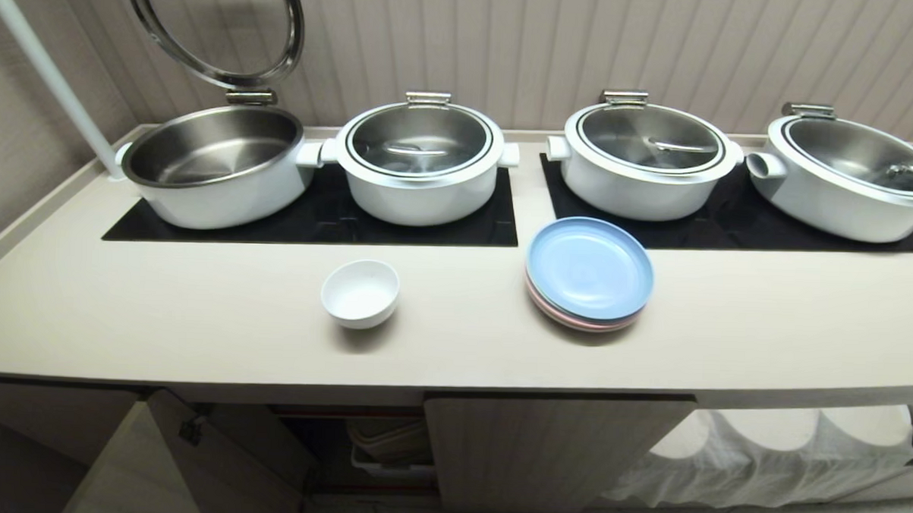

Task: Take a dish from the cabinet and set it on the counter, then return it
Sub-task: Pick up the bowl from the table

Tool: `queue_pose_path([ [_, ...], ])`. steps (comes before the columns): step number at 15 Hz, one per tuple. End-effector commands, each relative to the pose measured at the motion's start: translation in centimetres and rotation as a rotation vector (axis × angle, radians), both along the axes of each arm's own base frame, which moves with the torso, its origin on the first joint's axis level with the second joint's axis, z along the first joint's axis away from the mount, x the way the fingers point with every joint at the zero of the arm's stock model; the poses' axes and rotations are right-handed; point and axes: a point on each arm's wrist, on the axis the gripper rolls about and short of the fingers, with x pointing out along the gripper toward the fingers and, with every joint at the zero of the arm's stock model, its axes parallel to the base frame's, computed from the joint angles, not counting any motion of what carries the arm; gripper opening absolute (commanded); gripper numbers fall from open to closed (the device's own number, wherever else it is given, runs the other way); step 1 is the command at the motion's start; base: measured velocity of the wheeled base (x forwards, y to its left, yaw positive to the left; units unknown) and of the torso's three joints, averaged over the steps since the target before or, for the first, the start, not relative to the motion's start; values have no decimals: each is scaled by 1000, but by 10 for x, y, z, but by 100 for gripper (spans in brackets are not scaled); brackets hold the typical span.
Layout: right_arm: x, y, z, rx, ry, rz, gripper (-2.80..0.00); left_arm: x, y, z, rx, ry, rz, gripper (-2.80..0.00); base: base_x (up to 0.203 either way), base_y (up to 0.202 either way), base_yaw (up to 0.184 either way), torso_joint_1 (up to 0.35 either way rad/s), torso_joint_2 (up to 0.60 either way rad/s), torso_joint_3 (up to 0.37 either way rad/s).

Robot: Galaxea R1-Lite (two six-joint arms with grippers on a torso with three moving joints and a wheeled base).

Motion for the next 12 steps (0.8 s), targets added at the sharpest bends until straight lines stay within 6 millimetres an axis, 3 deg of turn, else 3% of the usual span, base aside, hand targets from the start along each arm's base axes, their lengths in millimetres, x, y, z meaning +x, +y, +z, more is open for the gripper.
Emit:
queue_pose_path([
  [1,0,0,0,1,1,0,-280,-6,0,10,-1,3,-11,-280,0,0,0,0,0,0],
  [5,0,0,0,1,1,0,-280,-10,-1,21,-3,37,-56,-280,0,0,0,0,0,0],
  [12,0,0,0,1,1,0,-280,23,-1,58,-6,233,-61,-280,0,0,0,0,0,0],
])
